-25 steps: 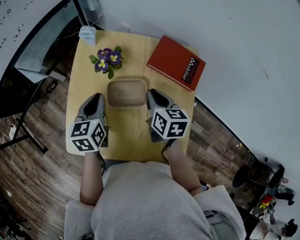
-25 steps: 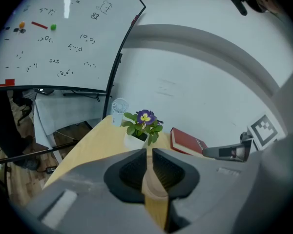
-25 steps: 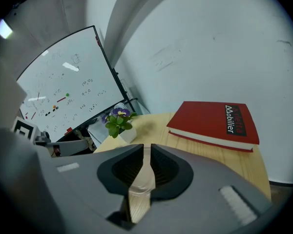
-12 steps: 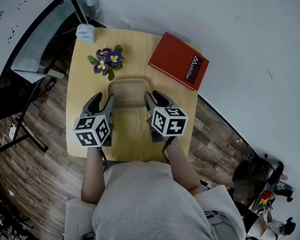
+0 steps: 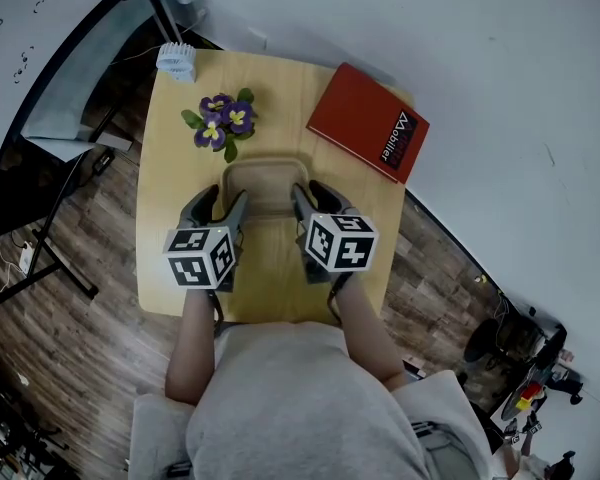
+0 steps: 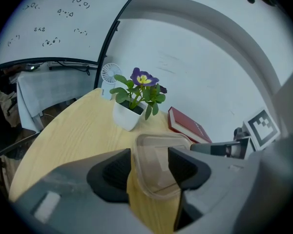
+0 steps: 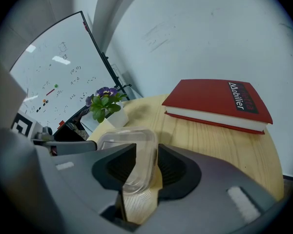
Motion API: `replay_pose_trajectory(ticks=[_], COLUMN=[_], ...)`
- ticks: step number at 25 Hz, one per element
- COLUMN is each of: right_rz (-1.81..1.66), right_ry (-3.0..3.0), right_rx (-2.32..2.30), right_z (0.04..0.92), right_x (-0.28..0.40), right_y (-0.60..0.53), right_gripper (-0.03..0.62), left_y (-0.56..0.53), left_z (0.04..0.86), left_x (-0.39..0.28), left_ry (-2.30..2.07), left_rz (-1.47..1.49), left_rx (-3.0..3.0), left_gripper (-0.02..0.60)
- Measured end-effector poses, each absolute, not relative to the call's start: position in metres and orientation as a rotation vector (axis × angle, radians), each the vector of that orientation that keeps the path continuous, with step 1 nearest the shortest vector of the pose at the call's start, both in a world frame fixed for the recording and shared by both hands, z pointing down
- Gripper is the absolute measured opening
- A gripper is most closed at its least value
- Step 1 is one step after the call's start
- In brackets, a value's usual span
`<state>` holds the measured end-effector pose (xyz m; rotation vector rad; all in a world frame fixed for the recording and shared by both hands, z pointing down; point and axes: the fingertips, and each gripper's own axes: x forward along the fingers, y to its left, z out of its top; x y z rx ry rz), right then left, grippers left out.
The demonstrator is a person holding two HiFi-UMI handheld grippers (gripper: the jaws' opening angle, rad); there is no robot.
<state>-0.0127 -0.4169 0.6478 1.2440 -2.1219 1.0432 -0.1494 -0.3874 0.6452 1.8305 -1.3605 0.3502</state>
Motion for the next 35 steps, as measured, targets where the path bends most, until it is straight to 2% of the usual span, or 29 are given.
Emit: replay_pose_trajectory(ticks=[17, 35], right_rz=[0.999, 0.828], right_ry=[-2.147, -2.309], right_rx=[1.261, 1.255], right_z=[0.635, 0.579], right_x=[-0.017, -0.026], right_y=[-0.414, -0.398], right_gripper=[0.144, 0.144], left_y=[-0.387, -0.365], left_z=[0.633, 0.577], left_x=[-0.146, -0.151], left_ry=[-1.381, -1.518], left_rz=[0.372, 0.327], left_rx=[1.89, 1.994], left_gripper=[0.238, 0.238])
